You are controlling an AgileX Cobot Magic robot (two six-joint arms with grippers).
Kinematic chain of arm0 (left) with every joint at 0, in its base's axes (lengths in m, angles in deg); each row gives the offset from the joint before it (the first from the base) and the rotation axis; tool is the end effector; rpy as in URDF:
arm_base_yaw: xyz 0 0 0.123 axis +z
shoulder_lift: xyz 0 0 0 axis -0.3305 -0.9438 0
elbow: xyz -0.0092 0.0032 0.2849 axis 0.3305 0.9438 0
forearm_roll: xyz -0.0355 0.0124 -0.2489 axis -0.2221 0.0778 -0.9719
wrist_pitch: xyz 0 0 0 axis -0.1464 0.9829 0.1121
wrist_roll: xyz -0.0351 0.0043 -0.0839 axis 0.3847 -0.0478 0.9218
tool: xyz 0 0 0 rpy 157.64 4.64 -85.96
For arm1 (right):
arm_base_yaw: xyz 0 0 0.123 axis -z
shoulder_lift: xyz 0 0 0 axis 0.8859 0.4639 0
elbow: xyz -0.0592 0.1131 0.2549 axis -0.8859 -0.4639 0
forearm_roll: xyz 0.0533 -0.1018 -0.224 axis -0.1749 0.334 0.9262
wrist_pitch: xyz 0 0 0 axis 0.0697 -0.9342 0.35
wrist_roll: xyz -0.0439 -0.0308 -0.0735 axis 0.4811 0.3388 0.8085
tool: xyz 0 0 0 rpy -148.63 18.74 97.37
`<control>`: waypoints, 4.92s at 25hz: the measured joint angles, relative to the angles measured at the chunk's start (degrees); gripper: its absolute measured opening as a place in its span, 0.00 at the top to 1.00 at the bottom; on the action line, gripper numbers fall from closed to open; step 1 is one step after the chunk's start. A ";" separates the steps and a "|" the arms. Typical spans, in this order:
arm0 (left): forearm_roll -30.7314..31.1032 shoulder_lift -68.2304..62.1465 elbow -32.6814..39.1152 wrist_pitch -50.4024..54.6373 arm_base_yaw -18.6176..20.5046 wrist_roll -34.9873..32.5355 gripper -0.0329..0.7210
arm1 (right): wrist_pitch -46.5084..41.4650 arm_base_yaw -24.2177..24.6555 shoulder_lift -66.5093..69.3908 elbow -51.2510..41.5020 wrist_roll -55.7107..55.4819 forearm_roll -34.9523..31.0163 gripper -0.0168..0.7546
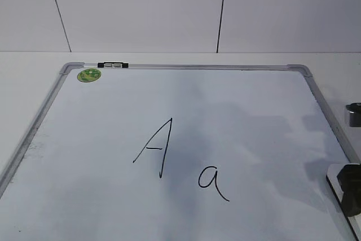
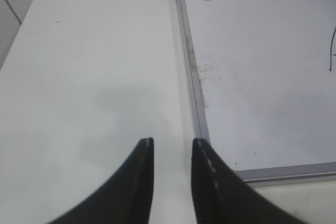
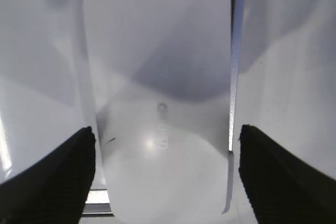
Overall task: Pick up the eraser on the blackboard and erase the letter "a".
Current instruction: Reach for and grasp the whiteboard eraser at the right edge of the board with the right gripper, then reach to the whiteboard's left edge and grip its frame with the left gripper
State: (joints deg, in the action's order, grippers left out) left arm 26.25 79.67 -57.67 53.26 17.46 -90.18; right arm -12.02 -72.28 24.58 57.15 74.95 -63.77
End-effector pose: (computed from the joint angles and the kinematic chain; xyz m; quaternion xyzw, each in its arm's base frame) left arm -0.0066 -0.0030 0.2773 0.0522 0.8618 -0.0055 0.5045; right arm 0.2111 0.0314 0.1904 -0.0082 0.9990 -0.0240 0.0380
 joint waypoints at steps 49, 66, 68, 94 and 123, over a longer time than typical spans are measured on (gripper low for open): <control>0.00 0.00 0.00 0.00 0.00 0.00 0.70 | 1.93 0.00 4.28 0.00 0.69 0.11 0.25; 0.00 0.00 0.00 0.00 0.00 0.00 0.70 | 0.34 0.00 4.55 0.99 -1.62 0.46 0.25; 0.00 0.00 0.00 0.00 0.00 0.00 0.70 | -1.49 0.00 4.64 2.09 -1.84 0.81 0.25; 0.00 0.00 0.00 0.00 0.00 0.00 0.70 | -15.20 -10.01 2.07 20.10 -0.98 0.20 0.25; 0.00 -17.84 -3.10 -2.05 0.00 0.00 0.69 | -19.07 -20.14 1.98 23.57 0.06 2.61 0.25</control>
State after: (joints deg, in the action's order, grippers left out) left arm 26.25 61.83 -60.77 51.21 17.46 -90.18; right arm -31.09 -92.43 26.56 80.72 75.01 -61.15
